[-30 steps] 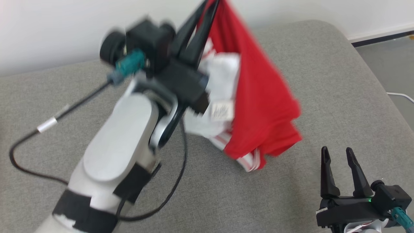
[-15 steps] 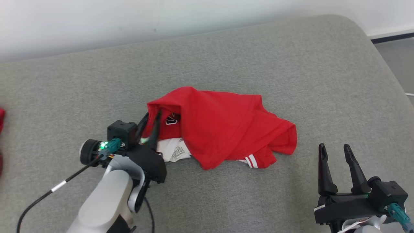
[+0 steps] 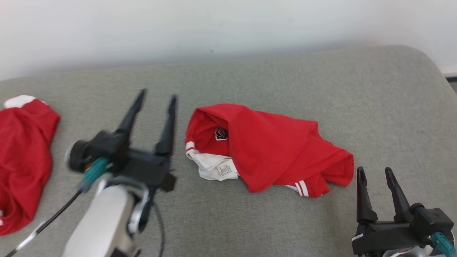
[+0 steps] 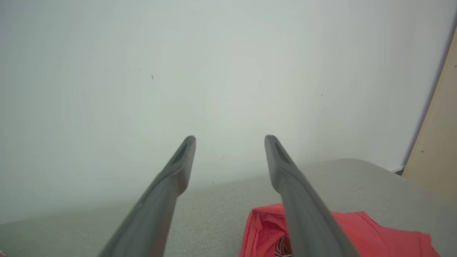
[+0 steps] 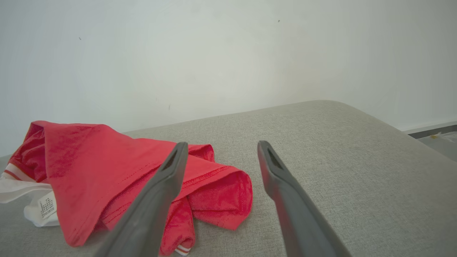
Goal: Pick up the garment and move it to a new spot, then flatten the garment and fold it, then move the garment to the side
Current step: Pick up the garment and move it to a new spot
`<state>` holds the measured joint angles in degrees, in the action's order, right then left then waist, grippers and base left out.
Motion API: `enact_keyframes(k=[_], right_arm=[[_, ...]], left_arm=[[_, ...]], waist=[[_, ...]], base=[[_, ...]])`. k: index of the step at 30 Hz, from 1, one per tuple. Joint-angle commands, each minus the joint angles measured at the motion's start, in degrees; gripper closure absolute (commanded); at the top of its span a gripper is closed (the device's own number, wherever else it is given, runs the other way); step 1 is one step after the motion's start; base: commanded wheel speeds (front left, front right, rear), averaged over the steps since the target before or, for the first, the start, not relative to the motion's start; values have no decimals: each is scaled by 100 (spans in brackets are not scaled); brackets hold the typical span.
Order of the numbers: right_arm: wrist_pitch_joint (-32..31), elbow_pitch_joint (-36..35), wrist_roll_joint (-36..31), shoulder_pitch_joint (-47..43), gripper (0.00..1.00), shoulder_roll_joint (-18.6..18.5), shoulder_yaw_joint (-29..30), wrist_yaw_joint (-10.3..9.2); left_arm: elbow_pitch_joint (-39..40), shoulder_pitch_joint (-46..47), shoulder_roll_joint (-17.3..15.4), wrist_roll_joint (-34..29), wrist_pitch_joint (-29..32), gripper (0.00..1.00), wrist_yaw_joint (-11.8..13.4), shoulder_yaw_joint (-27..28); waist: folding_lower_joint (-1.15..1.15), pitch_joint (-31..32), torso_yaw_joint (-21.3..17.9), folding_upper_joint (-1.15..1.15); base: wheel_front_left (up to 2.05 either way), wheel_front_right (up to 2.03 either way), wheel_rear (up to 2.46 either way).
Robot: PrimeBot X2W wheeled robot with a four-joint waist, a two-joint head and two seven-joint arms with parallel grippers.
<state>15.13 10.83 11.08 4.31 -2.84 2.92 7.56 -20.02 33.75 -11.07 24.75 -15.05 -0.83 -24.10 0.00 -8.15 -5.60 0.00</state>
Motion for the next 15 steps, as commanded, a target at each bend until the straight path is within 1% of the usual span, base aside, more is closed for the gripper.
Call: enact_keyframes(k=[1, 3, 8, 12, 15], right_arm=[[2, -31, -47, -88, 0, -7, 35, -14], [2, -46, -72, -102, 0, -7, 48, -14], [2, -91, -118, -179, 0, -7, -13, -14], [2, -133, -148, -256, 0, -7, -6, -14], [2, -138, -167, -328, 0, -7, -19, -13]], left_arm=[[215, -291, -112, -79, -15, 0, 81, 167], [538, -607, -249, -152, -16, 0, 188, 426], [1168, -1594, -546, -317, -17, 0, 362, 950], [1626, -2447, -602, -361, -17, 0, 447, 1346], [1823, -3019, -575, -494, -18, 0, 496, 1542]], waist=[[0, 259, 263, 0], [0, 353, 332, 0], [0, 567, 412, 0], [0, 688, 450, 0], [0, 781, 478, 0]], base=[[0, 0, 0], [0, 0, 0], [0, 0, 0], [0, 0, 0], [0, 0, 0]])
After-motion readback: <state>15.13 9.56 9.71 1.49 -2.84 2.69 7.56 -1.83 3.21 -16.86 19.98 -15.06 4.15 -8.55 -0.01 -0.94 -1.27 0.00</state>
